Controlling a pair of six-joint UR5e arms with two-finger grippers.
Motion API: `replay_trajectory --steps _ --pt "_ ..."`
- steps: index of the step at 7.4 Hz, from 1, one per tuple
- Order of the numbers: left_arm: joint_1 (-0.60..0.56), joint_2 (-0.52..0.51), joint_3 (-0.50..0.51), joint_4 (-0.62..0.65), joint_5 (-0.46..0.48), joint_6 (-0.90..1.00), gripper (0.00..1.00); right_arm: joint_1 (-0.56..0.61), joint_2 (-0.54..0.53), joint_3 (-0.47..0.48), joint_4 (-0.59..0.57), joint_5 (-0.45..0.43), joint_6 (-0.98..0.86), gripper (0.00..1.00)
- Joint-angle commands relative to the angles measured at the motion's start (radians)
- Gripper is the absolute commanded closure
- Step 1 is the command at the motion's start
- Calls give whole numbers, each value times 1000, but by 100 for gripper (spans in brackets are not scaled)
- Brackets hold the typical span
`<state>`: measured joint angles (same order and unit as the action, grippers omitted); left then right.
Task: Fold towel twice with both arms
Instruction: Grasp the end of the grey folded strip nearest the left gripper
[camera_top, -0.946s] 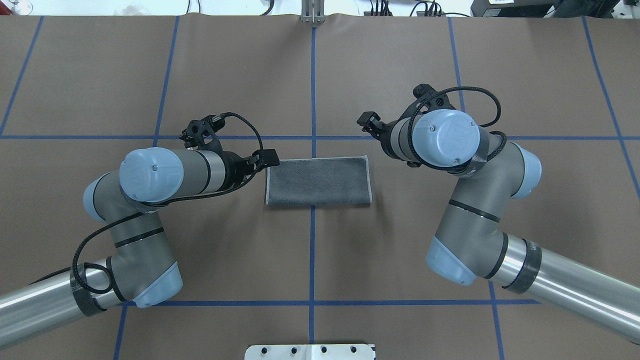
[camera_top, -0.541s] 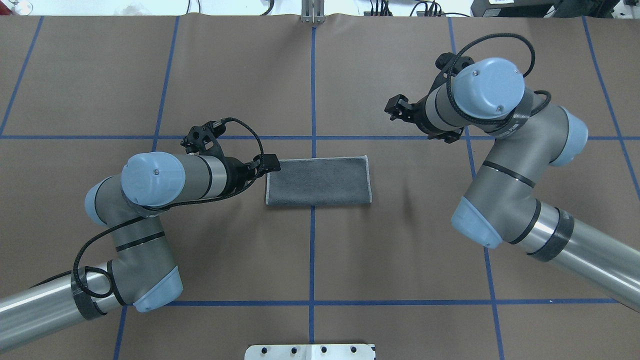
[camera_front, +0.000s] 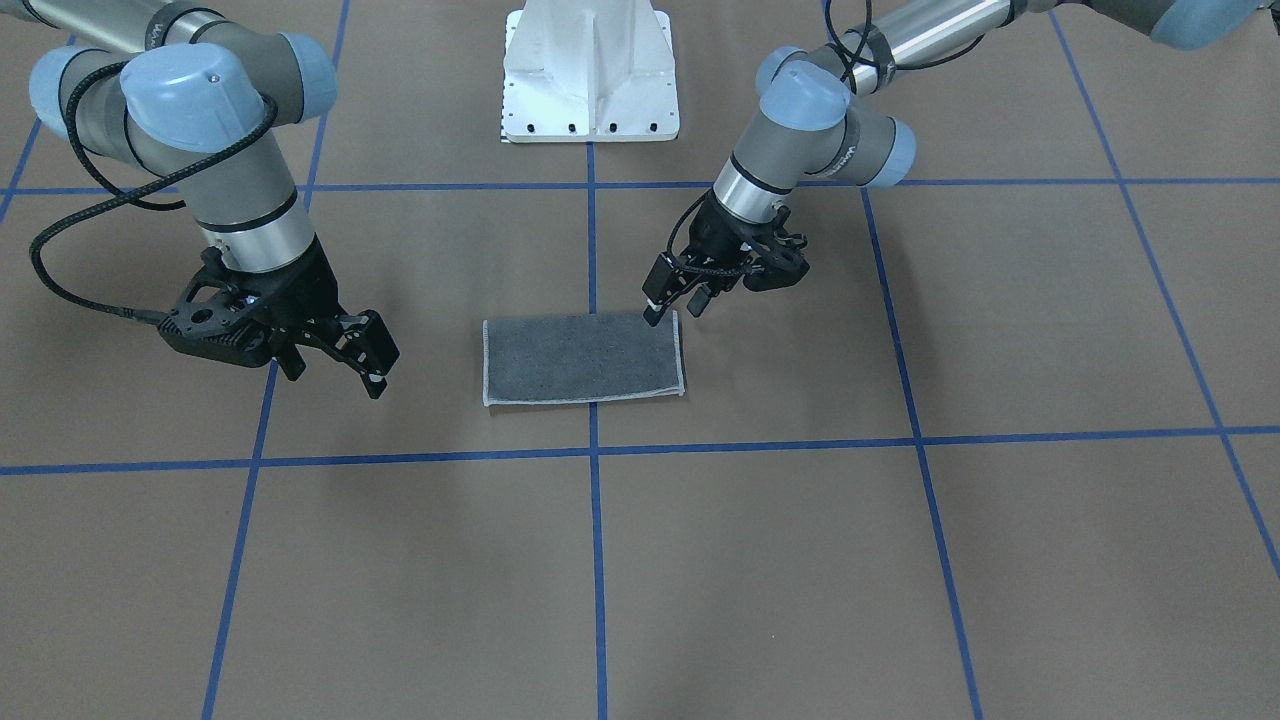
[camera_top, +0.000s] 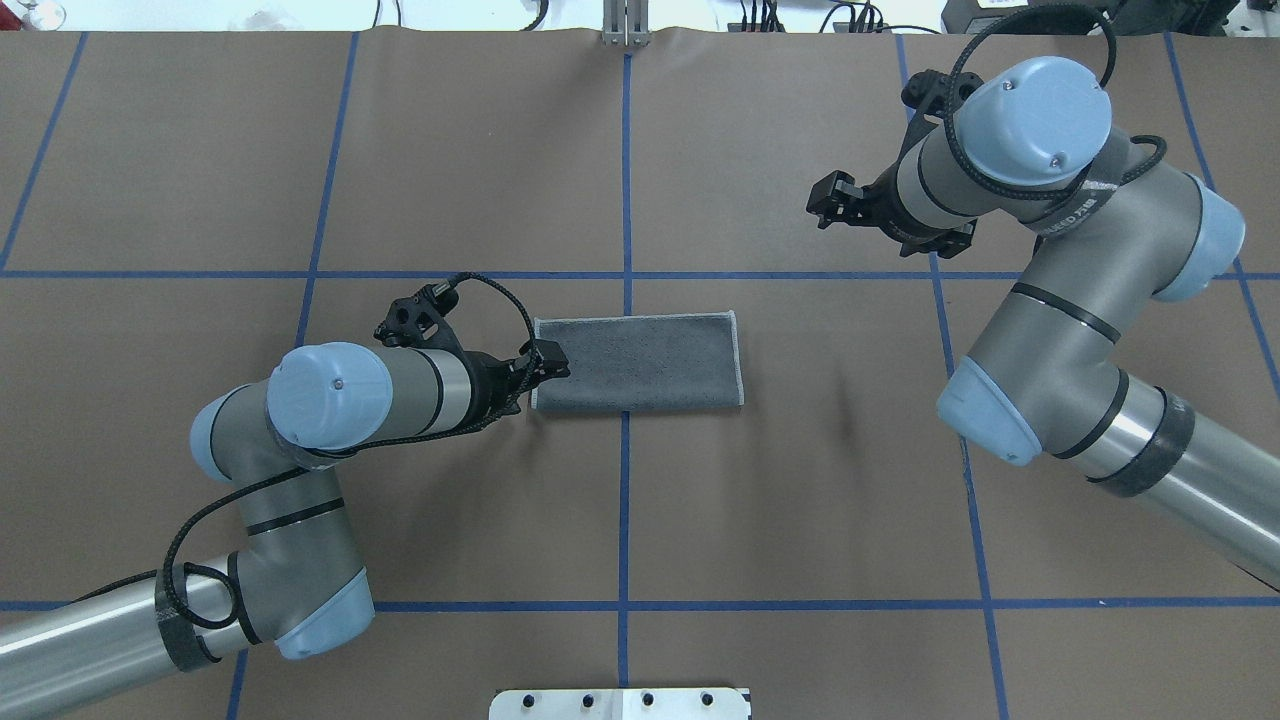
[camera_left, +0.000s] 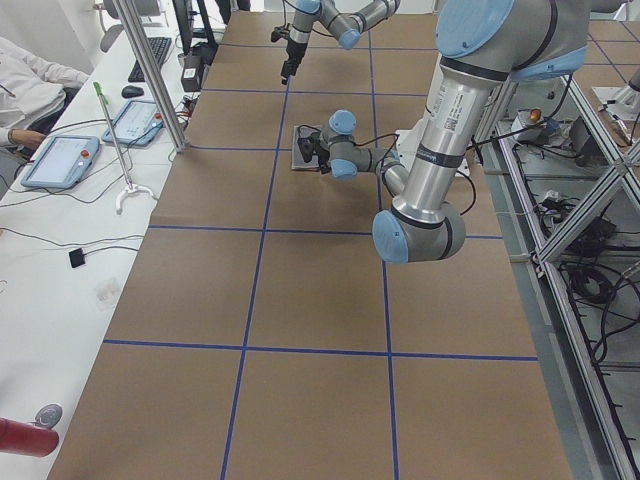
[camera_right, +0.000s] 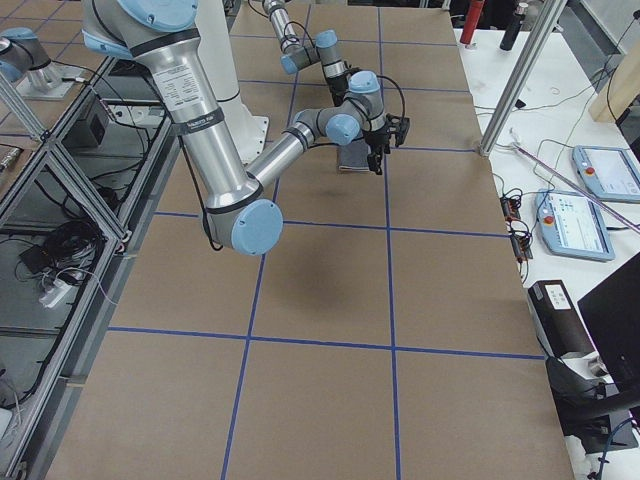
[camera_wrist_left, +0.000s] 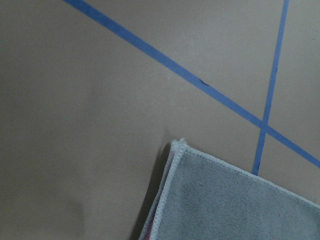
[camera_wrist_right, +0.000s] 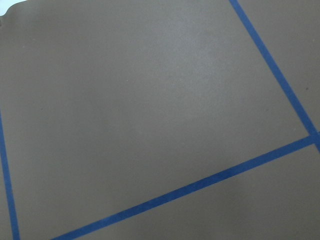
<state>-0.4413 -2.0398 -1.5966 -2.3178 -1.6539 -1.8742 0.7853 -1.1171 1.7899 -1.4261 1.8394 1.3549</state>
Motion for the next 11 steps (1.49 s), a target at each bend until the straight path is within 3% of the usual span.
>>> replay_trajectory --steps 1,5,8,11 --pt "9 0 3 1 3 -52 29 2 -1 6 0 0 -3 0" --pt "16 -2 18 6 3 -52 29 2 -3 6 0 -2 -3 0" --pt "16 -2 18 5 28 -54 45 2 -3 6 0 -2 -3 0" --pt "16 4 18 5 26 -42 48 2 -1 6 0 0 -3 0"
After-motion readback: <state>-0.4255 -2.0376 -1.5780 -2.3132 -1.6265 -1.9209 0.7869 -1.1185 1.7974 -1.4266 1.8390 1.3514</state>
